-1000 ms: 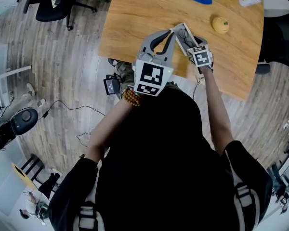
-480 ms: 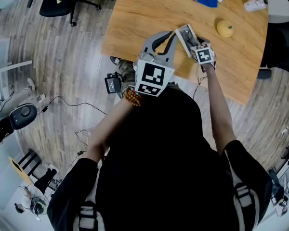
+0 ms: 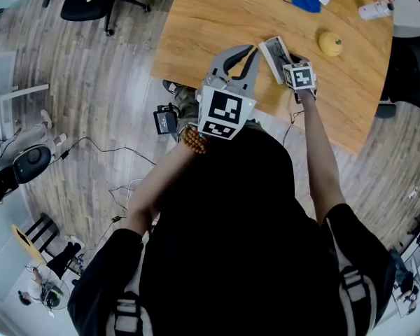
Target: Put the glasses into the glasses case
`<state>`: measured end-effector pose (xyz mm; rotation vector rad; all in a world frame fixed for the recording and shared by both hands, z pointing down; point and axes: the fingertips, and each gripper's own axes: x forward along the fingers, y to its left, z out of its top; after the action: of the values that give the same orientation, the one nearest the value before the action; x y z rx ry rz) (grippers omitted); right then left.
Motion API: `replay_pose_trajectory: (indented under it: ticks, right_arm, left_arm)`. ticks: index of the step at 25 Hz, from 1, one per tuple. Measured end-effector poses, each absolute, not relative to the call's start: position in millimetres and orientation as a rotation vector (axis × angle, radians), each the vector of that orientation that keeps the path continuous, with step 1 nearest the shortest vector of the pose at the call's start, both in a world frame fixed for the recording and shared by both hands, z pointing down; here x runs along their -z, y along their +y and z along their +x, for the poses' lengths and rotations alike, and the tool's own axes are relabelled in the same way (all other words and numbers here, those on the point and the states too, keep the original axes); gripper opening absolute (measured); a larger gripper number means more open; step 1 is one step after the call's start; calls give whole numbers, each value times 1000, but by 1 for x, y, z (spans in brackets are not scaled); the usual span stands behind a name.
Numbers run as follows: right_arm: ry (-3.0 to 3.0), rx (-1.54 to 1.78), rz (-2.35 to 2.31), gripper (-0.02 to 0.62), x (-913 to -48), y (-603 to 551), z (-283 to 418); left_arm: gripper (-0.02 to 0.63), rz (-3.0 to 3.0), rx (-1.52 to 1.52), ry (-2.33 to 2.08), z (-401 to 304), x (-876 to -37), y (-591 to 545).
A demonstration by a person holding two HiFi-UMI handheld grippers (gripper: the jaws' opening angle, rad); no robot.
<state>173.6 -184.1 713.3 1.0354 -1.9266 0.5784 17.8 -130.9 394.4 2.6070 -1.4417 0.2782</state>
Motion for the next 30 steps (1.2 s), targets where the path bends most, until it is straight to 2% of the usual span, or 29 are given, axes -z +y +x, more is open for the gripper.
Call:
replay_pose_trajectory:
  ticks: [9,10,11,12,18,30]
  right_arm:
    - [-1930,-606,1023,179,-710,-181,177]
    - [-1935,-613,1013,194,-710,-180,174]
    - [-1946,-630,1006,253,-708,-180,171]
    - [-1961,-651,1005,285,-703,-182,169]
    - [-2056,-582,1054,284,-664,-206,169]
    - [-2331,-129,1427,277,-439,-273,160]
  left_arm:
    - [40,2606,-268,-1438,20,-397,-128]
    - [40,2607,-261,-1433,20,-396,-128]
    - [40,2610,-253,-1428,21,-395,-129]
    - [40,2615,-245,-1423,22,-393,-131]
    - [40,2634,-166,-1397,34,-374,-150]
    - [40,2696,17,-1423,59,-316,-198]
